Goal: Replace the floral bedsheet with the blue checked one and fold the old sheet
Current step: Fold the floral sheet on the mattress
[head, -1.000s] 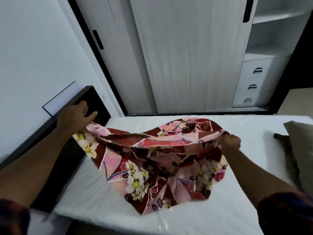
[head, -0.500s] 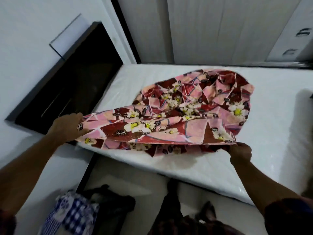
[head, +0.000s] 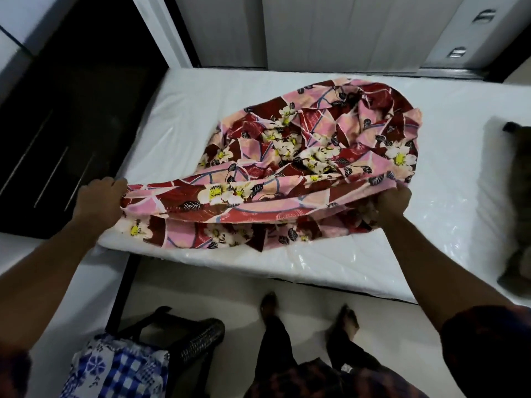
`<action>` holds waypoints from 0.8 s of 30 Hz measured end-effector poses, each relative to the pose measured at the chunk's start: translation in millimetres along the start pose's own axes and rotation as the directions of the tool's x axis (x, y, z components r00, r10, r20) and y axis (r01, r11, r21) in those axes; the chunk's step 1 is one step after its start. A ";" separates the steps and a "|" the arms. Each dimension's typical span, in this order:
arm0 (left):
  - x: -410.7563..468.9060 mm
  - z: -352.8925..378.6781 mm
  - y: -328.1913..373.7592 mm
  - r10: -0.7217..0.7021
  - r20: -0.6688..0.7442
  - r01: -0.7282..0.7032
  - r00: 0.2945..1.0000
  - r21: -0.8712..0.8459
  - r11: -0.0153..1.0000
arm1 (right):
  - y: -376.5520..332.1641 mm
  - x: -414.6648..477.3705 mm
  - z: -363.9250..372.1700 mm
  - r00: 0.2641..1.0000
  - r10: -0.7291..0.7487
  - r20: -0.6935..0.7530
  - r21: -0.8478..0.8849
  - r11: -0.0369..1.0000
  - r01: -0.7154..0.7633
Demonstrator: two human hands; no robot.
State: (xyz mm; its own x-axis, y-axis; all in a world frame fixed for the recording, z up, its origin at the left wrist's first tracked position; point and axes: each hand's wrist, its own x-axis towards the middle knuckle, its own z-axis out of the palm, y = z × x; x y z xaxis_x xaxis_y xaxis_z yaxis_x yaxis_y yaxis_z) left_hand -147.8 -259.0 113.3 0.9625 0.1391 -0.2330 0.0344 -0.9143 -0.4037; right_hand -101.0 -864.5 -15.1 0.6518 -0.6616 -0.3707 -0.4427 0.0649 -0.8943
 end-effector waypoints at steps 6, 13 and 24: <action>56.7 42.8 -5.8 -0.019 -0.048 0.014 0.999 -0.113 0.993 | 9.1 -25.2 11.8 0.990 0.051 -0.133 -0.118 0.991 -0.067; 75.7 149.8 18.6 -0.021 0.177 0.074 0.984 -0.294 0.953 | 116.7 -64.0 -4.9 0.987 0.095 -0.129 -0.528 0.836 -0.150; 71.0 162.3 115.5 -0.174 0.211 0.268 0.962 -0.593 0.759 | 122.6 -77.8 53.1 0.951 -0.204 0.232 -0.644 0.700 0.307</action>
State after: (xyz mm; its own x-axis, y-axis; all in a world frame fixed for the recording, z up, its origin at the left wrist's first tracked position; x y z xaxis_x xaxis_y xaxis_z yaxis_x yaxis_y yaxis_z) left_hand -119.2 -292.9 -93.5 0.8628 0.3732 -0.3409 0.4434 -0.8826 0.1560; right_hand -173.3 -765.5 -109.2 0.8530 -0.4692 -0.2285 -0.5066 -0.6391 -0.5787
